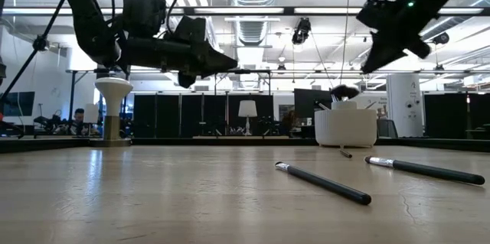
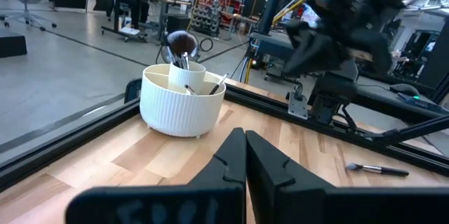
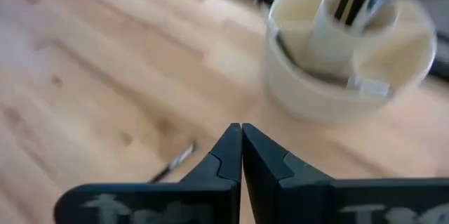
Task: Put items in baskets/containers
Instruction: Put the black eyeshadow brush into the white pen organizer
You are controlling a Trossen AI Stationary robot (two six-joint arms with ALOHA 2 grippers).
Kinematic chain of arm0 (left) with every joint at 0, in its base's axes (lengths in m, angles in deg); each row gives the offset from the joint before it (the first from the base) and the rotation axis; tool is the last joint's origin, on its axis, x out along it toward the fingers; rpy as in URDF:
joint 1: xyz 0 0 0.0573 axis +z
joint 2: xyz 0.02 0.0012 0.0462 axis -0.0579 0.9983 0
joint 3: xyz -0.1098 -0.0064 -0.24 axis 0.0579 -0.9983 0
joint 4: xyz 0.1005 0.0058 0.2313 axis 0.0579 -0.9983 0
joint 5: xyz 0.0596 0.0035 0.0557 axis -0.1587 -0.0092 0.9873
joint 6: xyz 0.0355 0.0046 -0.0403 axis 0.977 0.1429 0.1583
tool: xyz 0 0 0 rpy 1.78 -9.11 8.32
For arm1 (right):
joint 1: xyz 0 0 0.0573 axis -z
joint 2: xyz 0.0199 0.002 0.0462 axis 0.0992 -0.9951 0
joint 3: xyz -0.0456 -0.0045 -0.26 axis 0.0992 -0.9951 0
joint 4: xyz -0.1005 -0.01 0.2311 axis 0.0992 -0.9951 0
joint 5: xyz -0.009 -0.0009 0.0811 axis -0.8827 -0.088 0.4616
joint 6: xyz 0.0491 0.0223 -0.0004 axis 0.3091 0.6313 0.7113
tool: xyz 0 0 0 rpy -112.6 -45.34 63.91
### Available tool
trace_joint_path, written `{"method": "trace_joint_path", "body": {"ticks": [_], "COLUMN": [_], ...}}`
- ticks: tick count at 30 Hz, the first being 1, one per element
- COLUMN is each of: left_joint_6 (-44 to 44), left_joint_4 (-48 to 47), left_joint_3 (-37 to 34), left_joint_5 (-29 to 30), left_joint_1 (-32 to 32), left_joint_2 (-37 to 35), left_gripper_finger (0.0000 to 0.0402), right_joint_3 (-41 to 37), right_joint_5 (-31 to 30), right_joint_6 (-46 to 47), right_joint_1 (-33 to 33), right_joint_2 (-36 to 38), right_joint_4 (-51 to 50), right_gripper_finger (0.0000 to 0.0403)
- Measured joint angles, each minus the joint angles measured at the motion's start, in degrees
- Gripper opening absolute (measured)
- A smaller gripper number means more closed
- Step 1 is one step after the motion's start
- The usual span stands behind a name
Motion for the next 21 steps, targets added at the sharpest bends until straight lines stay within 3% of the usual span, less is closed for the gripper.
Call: {"method": "trace_joint_path", "body": {"ticks": [6, 10, 14, 21], "left_joint_6": [-0.2, -0.2, -0.5, -2.1], "left_joint_4": [2.4, 2.4, 2.4, 2.4], "left_joint_3": [0.0, 0.0, 0.0, 0.0], "left_joint_5": [0.0, 0.1, 0.7, 1.6], "left_joint_1": [0.0, 0.1, 0.1, 0.1], "left_joint_2": [1.9, 2.4, 2.4, 2.4], "left_gripper_finger": [0.0000, 0.0000, 0.0000, 0.0000], "right_joint_3": [0.5, 0.5, 0.8, 7.1], "right_joint_5": [-1.2, 3.2, 9.7, 13.7], "right_joint_6": [14.7, 25.5, 34.4, 44.9], "right_joint_1": [-12.0, -17.8, -22.7, -27.1], "right_joint_2": [-2.9, -6.7, -13.6, -28.6], "right_joint_4": [-5.2, -5.3, -2.7, 0.9], "right_gripper_finger": [0.0008, 0.0008, 0.0008, 0.0010]}}
